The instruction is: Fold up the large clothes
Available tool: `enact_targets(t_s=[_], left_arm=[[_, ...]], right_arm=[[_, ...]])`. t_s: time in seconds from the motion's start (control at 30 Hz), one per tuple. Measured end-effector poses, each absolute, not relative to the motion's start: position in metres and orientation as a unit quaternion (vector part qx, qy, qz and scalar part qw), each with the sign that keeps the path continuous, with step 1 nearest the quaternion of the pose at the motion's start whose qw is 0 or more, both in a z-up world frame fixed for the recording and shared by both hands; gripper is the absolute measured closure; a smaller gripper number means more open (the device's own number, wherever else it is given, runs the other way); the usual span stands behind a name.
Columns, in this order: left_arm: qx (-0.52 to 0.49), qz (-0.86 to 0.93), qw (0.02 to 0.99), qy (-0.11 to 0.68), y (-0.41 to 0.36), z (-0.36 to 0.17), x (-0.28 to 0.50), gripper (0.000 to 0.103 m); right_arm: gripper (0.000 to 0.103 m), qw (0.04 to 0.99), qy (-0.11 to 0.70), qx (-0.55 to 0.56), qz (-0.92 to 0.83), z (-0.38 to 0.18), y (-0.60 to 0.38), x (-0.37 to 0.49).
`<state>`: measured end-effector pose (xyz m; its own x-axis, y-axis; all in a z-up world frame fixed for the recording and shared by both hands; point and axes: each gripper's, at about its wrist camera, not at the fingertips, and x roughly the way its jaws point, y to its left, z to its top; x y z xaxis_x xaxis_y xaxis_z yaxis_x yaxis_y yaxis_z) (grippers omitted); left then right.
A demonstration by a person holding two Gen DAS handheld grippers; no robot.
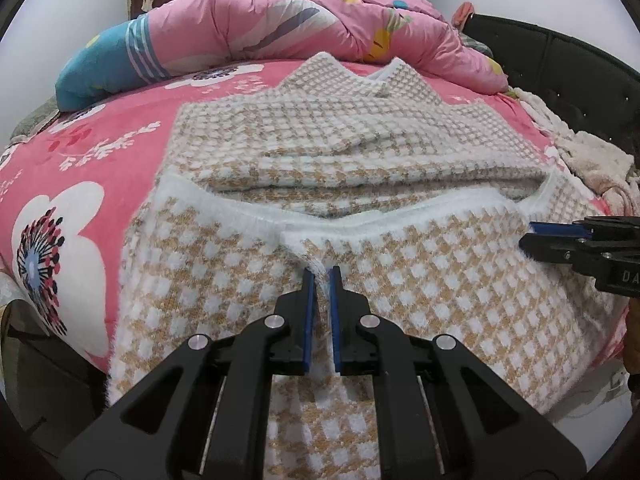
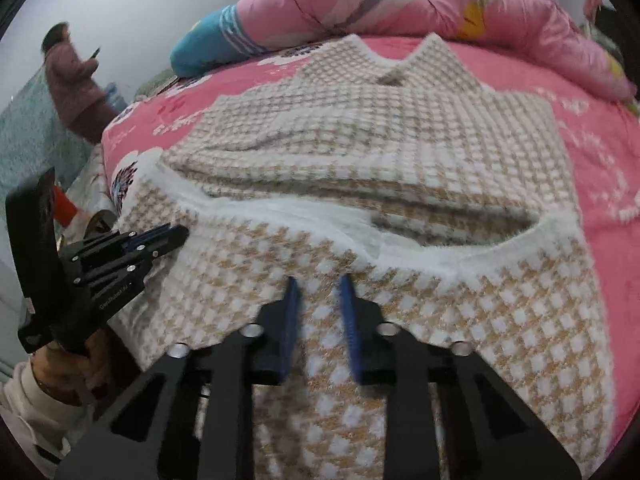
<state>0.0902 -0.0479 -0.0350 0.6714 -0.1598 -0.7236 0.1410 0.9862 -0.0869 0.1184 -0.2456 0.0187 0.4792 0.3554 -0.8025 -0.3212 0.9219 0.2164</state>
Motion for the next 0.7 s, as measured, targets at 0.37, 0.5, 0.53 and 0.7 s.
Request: enact_targets(t_s=[0.37, 0.5, 0.53, 0.7], left_arm=[[-0.019, -0.072, 0.925, 0.372, -0.036, -0.014, 0.093, 0.097], [-0.018, -0.077, 0.915, 0.396, -0.037, -0.037, 0.101, 0.09], [-0.013, -0.077, 0.916, 0.394, -0.038, -0.036, 0.1, 0.089], [-0.014, -0.087, 0.914, 0.395, -0.035, -0.036, 0.099, 0.086]], right_arm=[[0.098, 0.891, 0.418, -0.006, 0.179, 0.042, -0.236, 0.125], [0.097, 0.869, 0.459, 0.005, 0.184, 0.014, -0.244, 0.136], [0.093, 0.869, 0.456, 0.021, 0.191, 0.022, -0.253, 0.132], [0.066, 0.908, 0.408, 0.005, 0.1, 0.06, -0.31, 0.11]])
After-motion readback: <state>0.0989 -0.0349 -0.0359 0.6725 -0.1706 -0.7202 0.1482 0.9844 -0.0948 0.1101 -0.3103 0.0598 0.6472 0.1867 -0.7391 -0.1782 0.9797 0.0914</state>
